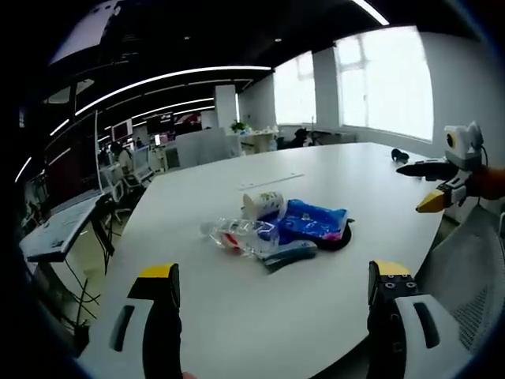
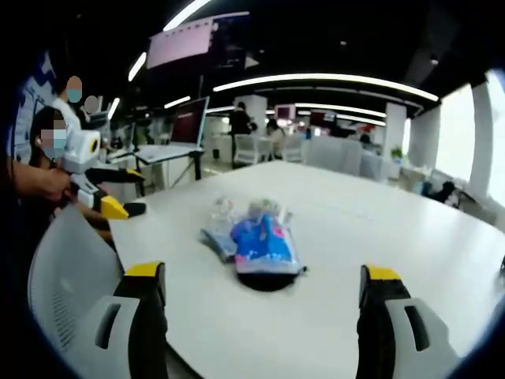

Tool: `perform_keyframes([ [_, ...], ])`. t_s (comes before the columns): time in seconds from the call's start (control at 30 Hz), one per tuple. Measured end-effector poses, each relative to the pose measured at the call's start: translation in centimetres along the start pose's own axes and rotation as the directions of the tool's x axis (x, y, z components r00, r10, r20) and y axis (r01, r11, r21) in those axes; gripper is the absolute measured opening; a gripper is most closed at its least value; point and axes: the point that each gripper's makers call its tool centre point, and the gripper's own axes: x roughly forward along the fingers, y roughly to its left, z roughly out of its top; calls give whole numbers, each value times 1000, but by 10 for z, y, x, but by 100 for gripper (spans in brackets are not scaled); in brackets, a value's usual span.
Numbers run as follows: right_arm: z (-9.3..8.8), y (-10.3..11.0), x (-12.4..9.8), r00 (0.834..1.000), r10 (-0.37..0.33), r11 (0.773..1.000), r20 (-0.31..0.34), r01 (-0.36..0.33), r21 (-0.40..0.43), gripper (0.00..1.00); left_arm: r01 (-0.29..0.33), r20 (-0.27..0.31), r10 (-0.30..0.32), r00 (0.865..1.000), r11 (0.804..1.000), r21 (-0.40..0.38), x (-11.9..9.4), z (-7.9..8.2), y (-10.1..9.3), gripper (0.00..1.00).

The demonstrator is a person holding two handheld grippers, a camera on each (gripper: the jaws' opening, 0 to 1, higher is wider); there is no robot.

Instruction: Arrange the tabletop items into an orderly group along one side of the table until the central work area is clear of visible clutter.

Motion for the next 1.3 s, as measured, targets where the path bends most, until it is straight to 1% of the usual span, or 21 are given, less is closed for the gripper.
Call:
perform_keyframes([
  [0.2, 1, 0, 1, 1000, 6, 1000, -2, -6, -3, 100, -3, 1, 3, 1000, 1000, 14, -2, 3, 2, 99],
  [0.37, 5, -4, 1, 1000, 1, 1000, 4, -1, -7, 100, -6, 2, 6, 1000, 1000, 6, -2, 4, 2, 99],
  [0.47, 5, -7, 3, 1000, -1, 1000, 6, 2, -10, 100, -2, -6, 2, 1000, 1000, 18, 0, 2, 1, 99],
  [0.7, 10, -6, 6, 1000, 23, 999, 6, -23, -40, 100, -8, -9, 8, 1000, 1000, 14, 4, 2, 3, 99],
  [0.83, 12, -7, 7, 999, 33, 998, 6, -33, -44, 100, -16, -3, 16, 1000, 1000, -7, 4, 4, 3, 99],
  [1.2, 16, -6, 13, 999, 47, 997, 10, -46, -55, 100, -10, 1, 10, 1000, 1000, -4, 7, 5, 1, 99],
  [1.3, 17, -3, 17, 999, 52, 997, 11, -52, -58, 100, -6, -5, 6, 1000, 1000, 11, 9, 4, 3, 99],
])
